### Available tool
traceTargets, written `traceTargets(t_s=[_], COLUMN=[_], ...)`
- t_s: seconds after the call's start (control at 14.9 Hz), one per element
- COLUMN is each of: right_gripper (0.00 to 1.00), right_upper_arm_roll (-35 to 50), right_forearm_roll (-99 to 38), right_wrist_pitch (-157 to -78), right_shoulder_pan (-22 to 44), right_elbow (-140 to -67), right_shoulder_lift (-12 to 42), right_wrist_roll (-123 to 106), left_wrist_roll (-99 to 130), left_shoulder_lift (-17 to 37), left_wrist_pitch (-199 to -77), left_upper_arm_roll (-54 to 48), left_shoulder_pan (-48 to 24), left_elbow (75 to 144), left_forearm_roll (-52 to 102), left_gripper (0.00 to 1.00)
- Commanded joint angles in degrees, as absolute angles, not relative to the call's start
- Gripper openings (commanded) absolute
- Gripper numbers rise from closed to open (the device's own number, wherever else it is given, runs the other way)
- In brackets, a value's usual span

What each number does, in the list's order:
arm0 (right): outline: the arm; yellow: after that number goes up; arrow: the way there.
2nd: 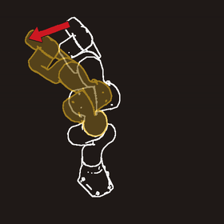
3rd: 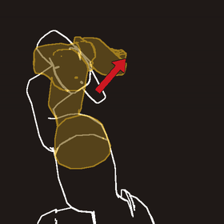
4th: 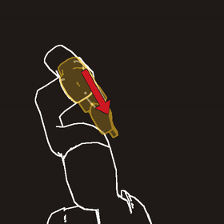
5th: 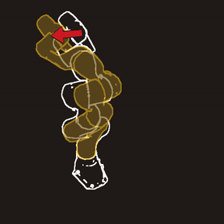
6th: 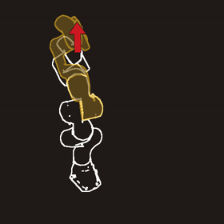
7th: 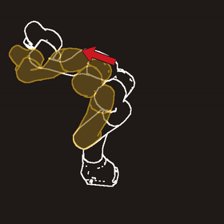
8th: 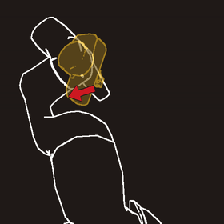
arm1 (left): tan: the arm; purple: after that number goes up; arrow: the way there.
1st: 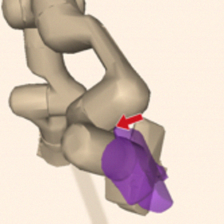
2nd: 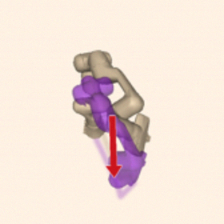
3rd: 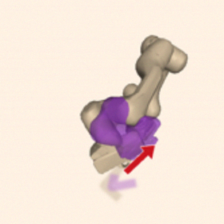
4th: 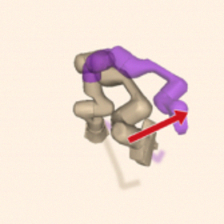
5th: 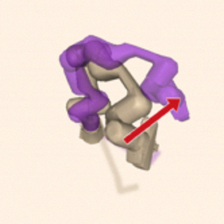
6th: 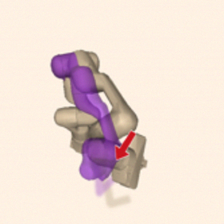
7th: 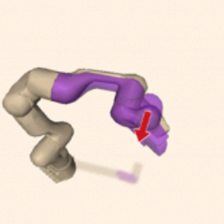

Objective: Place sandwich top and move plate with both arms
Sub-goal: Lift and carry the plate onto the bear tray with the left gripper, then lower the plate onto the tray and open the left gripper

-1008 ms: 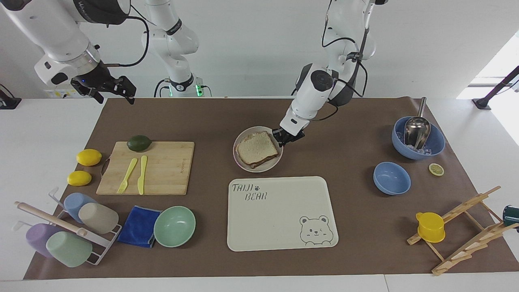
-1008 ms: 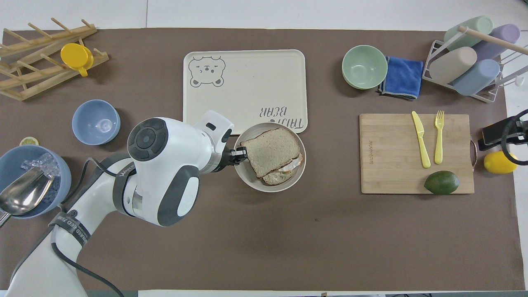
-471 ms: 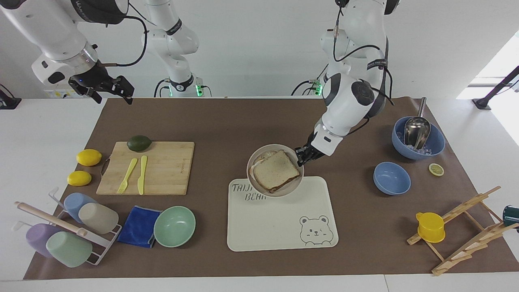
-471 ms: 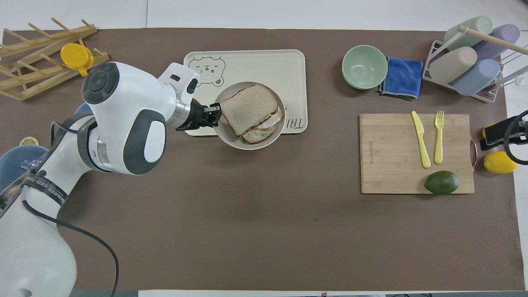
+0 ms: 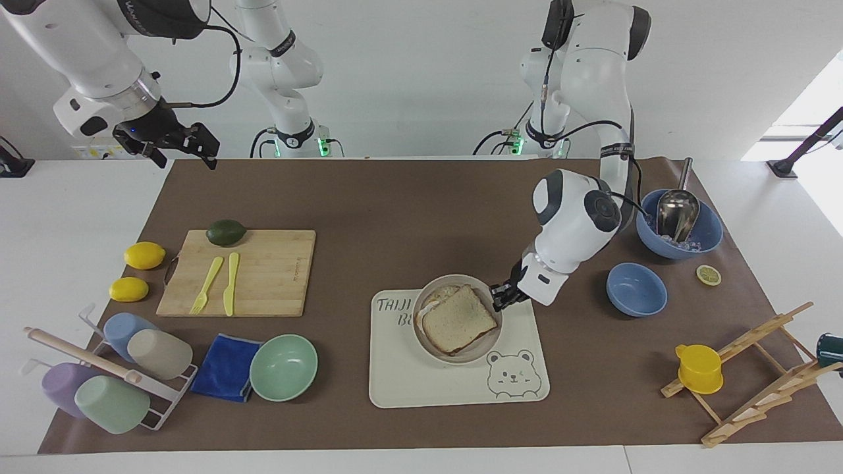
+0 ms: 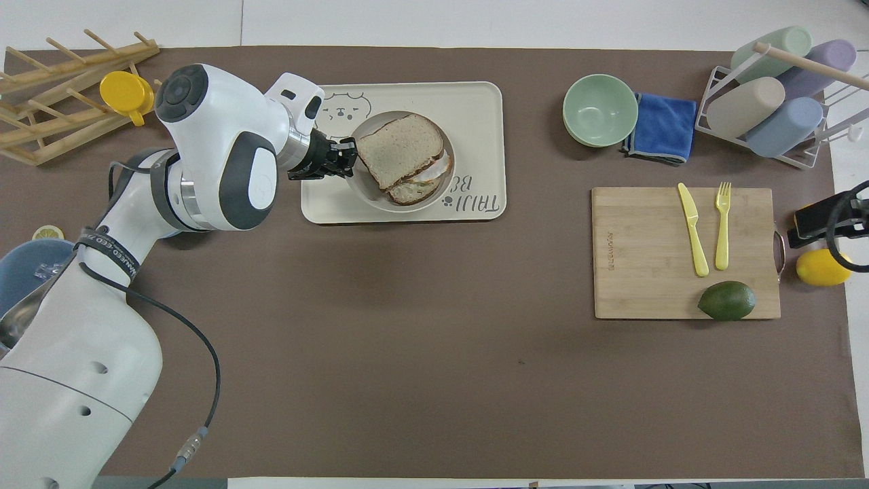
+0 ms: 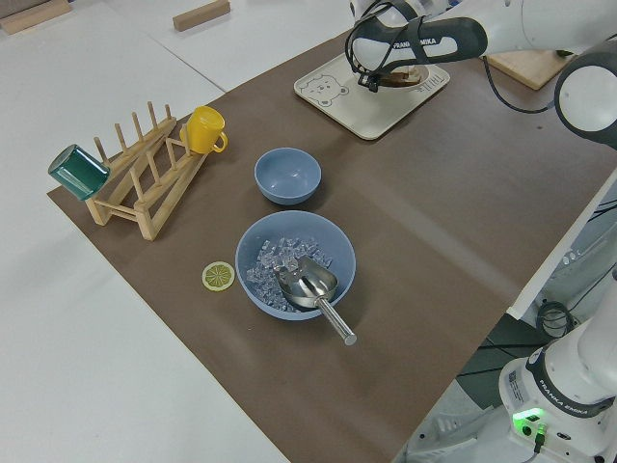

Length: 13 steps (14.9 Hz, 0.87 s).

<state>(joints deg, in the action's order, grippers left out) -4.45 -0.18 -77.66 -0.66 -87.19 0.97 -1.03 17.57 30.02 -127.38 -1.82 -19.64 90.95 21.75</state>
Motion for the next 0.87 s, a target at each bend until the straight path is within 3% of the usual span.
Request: traceTargets(t_s=[0.0, 0.74, 0.81], right_gripper=[1.0, 1.0, 1.0], right_upper_arm_roll=[-4.7, -4.7, -4.7], right_forearm_roll=[-0.6, -0.6, -0.6], right_wrist_pitch=[-78.7, -78.7, -78.7], right_shoulder_pan=[-0.6, -0.6, -0.7], right_elbow=[-89.1, -89.1, -89.1], right_shoulder_lift=[-0.6, -0.6, -0.6], right_wrist_roll=[-1.9, -1.9, -1.9], left_wrist_roll=[14.2, 8.4, 8.0], left_shoulder_lift=[31.1, 31.9, 31.9], left_wrist_pitch=[-131.5, -134.3, -134.3], left_upper_arm_roll=[-2.3, -2.2, -2.2], left_shoulder_pan=[-19.6, -19.7, -19.7], left_elbow=[90.3, 91.7, 91.8], left_forearm_roll=[24.7, 24.9, 24.9], left_gripper=[0.0, 0.0, 0.17])
